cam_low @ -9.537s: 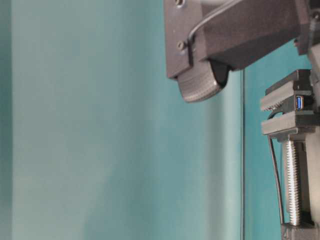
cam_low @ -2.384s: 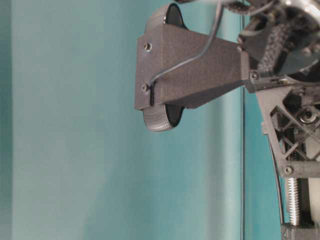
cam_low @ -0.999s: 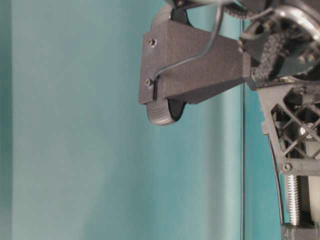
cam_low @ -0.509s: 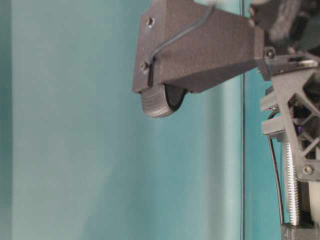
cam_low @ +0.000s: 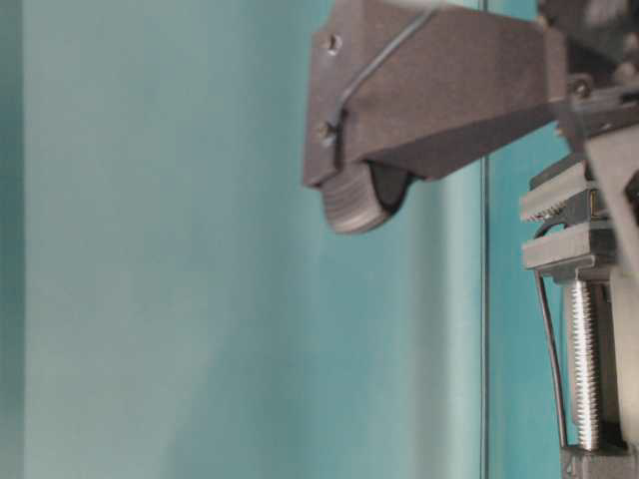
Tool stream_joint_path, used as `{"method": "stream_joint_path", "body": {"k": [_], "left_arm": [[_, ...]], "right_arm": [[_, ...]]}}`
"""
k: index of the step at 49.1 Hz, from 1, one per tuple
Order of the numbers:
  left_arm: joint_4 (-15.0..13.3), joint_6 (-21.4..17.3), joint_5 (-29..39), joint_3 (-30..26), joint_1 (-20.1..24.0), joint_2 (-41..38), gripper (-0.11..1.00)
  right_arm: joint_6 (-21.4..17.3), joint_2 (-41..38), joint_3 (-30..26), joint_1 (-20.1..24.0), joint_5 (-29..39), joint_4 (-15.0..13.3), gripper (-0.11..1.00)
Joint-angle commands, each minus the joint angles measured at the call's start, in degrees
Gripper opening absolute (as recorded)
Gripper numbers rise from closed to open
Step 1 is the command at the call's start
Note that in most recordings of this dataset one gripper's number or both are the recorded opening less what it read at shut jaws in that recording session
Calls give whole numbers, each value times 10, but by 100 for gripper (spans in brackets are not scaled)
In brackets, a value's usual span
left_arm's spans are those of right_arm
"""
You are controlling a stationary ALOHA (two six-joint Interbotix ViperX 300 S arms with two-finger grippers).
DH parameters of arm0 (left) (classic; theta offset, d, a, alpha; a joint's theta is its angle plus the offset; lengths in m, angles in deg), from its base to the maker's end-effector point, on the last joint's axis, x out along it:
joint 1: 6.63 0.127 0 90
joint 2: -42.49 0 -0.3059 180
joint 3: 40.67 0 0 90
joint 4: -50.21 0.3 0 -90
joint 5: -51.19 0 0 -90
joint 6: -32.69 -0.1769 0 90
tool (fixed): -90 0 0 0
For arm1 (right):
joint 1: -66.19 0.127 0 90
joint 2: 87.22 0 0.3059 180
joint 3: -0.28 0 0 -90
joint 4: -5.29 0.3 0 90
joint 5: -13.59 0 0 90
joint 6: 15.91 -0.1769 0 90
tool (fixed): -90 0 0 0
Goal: Insert the USB cable into the fixed female connector.
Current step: 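Open the right gripper and lift away from the inserted plug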
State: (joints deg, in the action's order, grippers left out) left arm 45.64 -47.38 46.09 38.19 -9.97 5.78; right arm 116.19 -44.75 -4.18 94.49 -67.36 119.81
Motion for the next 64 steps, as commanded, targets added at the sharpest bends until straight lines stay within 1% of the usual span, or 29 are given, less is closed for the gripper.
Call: {"method": "stream_joint_path", "body": {"k": [1,4,9,14,18,21,24,25,33,36,40,55,60,64], "left_arm": [[2,5,-4,-7,0,-4,100],[2,5,-4,-7,0,-4,100],[2,5,-4,-7,0,-4,100],[2,5,-4,-7,0,-4,100],[2,5,-4,-7,0,-4,100],[2,5,-4,-7,0,-4,100],[2,5,-3,-7,0,-4,100],[2,5,-4,-7,0,-4,100],[2,5,-3,-7,0,-4,100],[2,5,-3,-7,0,-4,100],[2,5,-4,-7,0,-4,100],[2,5,-3,-7,0,-3,100],[2,5,-4,-7,0,-4,100],[2,5,-4,-7,0,-3,100]], "right_arm": [[2,54,22,4,19,-9,52],[3,73,42,5,28,-15,51],[7,105,83,9,40,-33,48],[11,129,118,11,62,-42,47],[11,148,142,14,91,-53,47],[12,163,162,15,121,-66,47],[12,177,181,16,156,-91,48],[11,185,192,17,173,-106,48],[11,233,253,17,267,-193,47],[11,255,279,17,294,-219,47],[10,291,317,16,322,-245,48],[11,451,466,10,404,-306,48],[11,488,514,0,437,-341,47],[11,516,549,-13,454,-384,47]]}}
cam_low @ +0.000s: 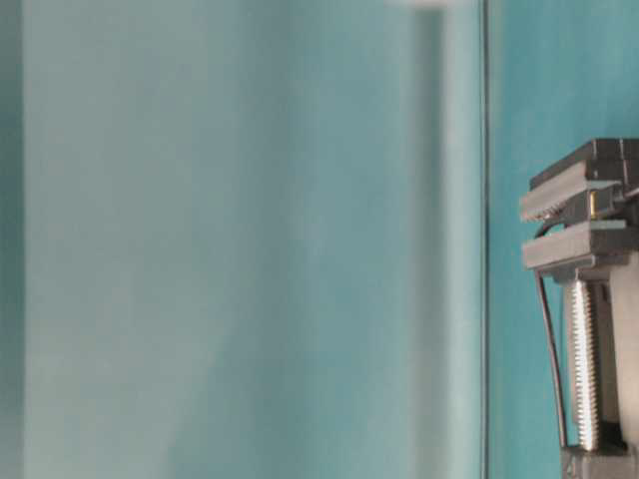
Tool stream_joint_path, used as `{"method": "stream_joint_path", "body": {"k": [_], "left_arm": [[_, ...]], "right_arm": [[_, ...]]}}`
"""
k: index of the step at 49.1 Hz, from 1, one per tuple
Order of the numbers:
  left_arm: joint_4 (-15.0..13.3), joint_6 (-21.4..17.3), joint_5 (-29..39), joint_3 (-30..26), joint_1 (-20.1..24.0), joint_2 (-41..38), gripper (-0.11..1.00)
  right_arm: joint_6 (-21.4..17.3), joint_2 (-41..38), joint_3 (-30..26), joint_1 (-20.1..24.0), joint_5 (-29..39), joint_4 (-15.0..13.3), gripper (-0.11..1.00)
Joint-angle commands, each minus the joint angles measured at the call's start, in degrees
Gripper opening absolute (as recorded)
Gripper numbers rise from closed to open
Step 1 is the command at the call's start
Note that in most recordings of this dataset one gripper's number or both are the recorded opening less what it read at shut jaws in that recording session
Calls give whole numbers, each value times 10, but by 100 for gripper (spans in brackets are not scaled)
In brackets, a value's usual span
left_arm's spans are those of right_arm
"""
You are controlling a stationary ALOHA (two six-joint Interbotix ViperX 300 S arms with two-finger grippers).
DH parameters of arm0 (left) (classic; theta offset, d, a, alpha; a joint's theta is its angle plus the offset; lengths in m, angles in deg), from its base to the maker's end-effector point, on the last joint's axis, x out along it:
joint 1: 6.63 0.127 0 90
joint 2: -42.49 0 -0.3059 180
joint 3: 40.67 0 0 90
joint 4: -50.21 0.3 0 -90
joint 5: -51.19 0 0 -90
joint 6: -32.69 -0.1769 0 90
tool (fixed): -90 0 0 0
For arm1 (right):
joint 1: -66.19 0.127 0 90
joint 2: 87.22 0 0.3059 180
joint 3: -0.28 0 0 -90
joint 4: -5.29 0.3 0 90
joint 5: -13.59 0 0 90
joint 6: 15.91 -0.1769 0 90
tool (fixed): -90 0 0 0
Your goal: Insert the USB cable into the fixed female connector.
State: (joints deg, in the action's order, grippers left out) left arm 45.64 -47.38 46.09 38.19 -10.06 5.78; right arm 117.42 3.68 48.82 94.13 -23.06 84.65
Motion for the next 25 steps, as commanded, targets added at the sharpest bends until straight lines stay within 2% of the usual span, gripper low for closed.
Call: {"method": "stream_joint_path", "body": {"k": [1,8,14,25], "left_arm": [[2,5,-3,-7,1,-3,100],[2,5,-3,-7,1,-3,100],[2,5,-3,-7,1,-4,100],[2,5,-3,-7,1,-3,100]], "right_arm": [[-2,39,26,-13,13,-44,47],[-13,88,74,-48,14,-139,48],[-45,135,104,-95,28,-216,48],[-116,217,133,-213,159,-380,48]]}}
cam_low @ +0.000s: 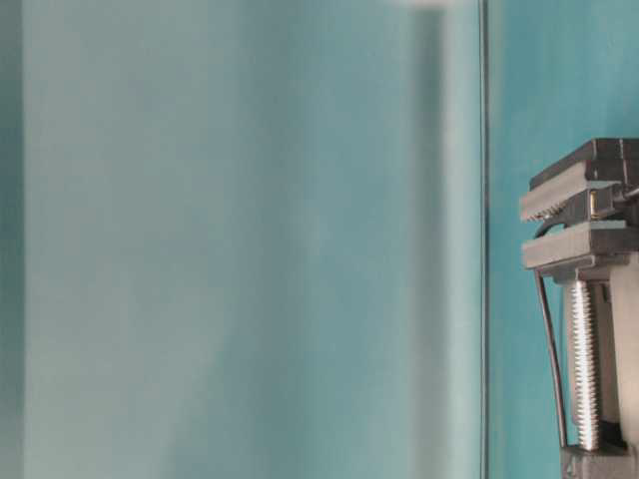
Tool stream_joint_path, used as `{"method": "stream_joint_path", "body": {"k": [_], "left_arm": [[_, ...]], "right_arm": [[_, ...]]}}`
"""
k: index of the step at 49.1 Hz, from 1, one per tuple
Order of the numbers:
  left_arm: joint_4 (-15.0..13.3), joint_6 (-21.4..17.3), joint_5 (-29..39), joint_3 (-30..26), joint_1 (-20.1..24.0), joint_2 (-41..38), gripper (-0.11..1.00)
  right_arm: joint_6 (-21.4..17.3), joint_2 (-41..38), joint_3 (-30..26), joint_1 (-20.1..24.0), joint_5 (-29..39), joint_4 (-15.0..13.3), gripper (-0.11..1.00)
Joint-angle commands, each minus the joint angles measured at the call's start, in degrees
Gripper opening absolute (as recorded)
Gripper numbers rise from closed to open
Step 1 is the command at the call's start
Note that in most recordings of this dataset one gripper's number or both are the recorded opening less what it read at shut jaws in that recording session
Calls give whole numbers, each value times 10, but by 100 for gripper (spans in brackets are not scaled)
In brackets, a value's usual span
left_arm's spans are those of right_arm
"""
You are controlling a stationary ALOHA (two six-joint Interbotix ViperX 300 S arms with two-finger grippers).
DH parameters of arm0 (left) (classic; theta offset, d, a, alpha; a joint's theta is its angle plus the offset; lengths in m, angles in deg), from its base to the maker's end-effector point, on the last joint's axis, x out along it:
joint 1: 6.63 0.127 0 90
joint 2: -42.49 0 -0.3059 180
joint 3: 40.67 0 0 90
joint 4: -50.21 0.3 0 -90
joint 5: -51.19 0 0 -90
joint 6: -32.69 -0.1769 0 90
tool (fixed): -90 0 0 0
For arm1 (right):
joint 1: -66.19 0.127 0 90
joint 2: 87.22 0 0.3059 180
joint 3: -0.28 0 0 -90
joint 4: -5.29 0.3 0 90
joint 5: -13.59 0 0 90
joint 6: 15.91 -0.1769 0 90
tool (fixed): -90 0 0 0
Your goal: Insert the USB cable into the fixed female connector.
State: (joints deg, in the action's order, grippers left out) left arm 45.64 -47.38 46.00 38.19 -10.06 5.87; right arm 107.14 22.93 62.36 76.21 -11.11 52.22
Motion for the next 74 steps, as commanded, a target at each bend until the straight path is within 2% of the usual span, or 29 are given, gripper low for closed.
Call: {"method": "stream_joint_path", "body": {"k": [1,6,11,24,36,47,64,74], "left_arm": [[2,5,-2,-7,1,-4,100],[2,5,-2,-7,1,-4,100],[2,5,-2,-7,1,-4,100],[2,5,-2,-7,1,-4,100],[2,5,-2,-7,1,-4,100],[2,5,-2,-7,1,-4,100],[2,5,-2,-7,1,-4,100],[2,5,-3,-7,1,-4,100]], "right_arm": [[-18,32,-1,-41,48,-69,48],[-33,68,11,-76,68,-122,48],[-40,103,29,-96,69,-149,48],[-57,180,81,-112,74,-165,48],[-101,204,88,-107,91,-209,49],[-119,205,105,-107,28,-255,49],[-123,205,136,-107,22,-261,48],[-167,214,150,-107,18,-270,49]]}}
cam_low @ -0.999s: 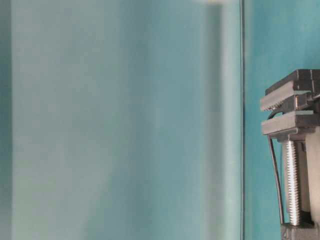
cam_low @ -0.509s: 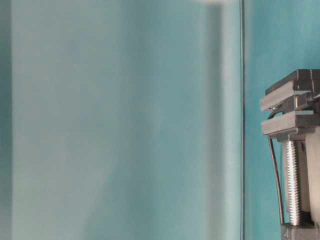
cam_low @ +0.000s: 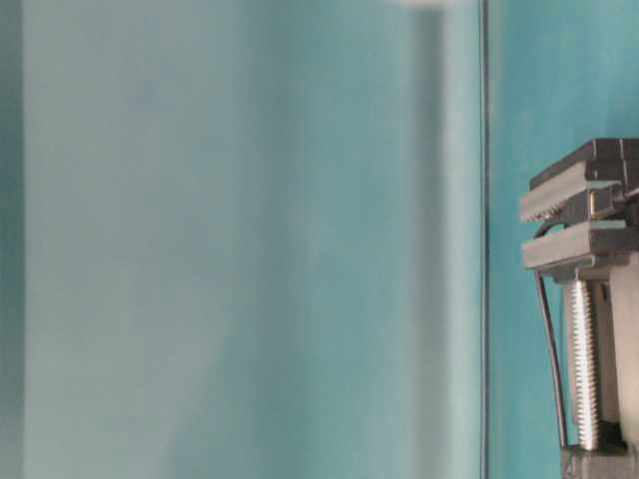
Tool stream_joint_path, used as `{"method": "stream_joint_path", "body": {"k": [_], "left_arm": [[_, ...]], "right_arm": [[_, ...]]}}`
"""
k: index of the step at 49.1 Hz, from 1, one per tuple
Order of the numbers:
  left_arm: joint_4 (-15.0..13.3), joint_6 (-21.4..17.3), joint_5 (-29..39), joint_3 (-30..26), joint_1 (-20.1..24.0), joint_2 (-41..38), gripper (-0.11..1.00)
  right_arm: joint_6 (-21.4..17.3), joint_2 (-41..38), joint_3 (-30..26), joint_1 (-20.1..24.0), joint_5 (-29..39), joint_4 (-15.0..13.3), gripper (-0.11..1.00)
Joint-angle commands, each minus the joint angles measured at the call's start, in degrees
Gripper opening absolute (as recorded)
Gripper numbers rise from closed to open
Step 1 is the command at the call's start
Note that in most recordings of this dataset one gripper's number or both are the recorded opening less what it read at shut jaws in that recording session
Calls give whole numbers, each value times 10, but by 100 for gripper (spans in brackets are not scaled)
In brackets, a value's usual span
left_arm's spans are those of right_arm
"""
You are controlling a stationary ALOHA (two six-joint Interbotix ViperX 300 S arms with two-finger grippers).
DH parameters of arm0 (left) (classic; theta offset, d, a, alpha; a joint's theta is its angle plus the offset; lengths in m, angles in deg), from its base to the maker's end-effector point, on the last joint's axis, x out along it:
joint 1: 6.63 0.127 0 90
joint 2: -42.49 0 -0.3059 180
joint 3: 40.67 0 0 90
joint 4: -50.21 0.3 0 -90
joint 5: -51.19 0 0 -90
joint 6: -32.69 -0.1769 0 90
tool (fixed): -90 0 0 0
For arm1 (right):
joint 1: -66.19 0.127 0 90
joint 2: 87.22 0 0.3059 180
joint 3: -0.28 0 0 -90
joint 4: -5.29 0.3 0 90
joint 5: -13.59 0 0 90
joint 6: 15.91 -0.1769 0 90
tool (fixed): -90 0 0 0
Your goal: Insert the USB cable into the fixed female connector.
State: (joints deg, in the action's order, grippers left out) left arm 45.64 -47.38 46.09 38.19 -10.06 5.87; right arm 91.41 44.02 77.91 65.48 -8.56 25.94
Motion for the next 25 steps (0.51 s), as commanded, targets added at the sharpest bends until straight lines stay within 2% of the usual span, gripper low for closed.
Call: {"method": "stream_joint_path", "body": {"k": [1,9,25], "left_arm": [[2,5,-3,-7,1,-4,100],[2,5,-4,-7,1,-4,100],[2,5,-3,-7,1,-4,100]], "right_arm": [[-12,4,-5,1,-6,-8,49],[-25,11,-4,1,1,-20,49],[-22,11,-4,0,3,-32,49]]}}
